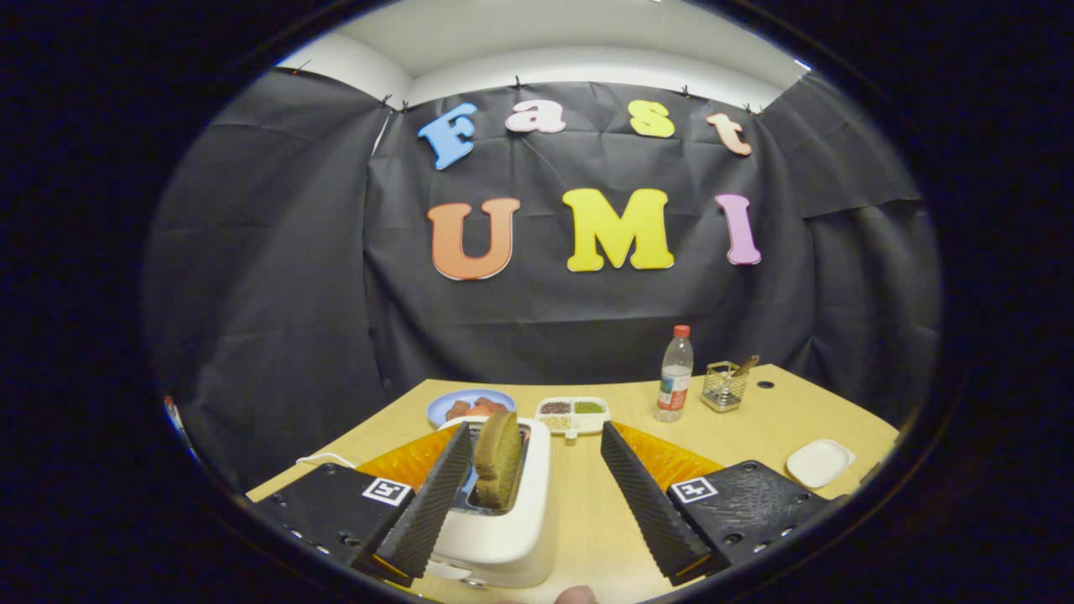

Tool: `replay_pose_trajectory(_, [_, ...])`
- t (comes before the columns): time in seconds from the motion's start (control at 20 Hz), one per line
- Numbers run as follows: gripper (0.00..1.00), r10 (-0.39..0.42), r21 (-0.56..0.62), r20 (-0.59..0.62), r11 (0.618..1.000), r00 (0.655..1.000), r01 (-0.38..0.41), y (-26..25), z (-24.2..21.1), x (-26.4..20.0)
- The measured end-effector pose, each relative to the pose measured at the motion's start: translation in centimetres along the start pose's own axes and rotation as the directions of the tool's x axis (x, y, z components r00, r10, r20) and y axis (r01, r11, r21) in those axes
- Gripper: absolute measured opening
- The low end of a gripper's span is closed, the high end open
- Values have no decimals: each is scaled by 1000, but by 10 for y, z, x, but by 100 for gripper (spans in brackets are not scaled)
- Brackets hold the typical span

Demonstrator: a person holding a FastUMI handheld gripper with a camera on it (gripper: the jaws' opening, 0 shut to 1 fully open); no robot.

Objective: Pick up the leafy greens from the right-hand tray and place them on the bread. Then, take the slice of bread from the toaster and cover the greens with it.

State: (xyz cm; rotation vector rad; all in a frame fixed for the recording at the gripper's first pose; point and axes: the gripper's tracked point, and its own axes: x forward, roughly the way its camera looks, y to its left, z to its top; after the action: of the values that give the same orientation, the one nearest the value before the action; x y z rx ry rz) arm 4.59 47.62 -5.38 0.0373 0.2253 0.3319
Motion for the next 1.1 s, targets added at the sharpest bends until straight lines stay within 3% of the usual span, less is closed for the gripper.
replay_pose_trajectory(0.2, [93,-36,-40,-46,999,998,34,5,-14,19])
replay_pose_trajectory(0.4, [69,-39,-18,-105,999,994,38,9,-25,40])
replay_pose_trajectory(0.7, [13,4,48,-153,999,988,3,13,-26,44])
replay_pose_trajectory(0.8, [12,19,65,-118,998,993,-11,10,-13,40])
replay_pose_trajectory(0.9, [4,42,85,-74,996,996,-35,10,10,33])
replay_pose_trajectory(1.1, [4,58,122,16,991,998,-59,0,56,12])
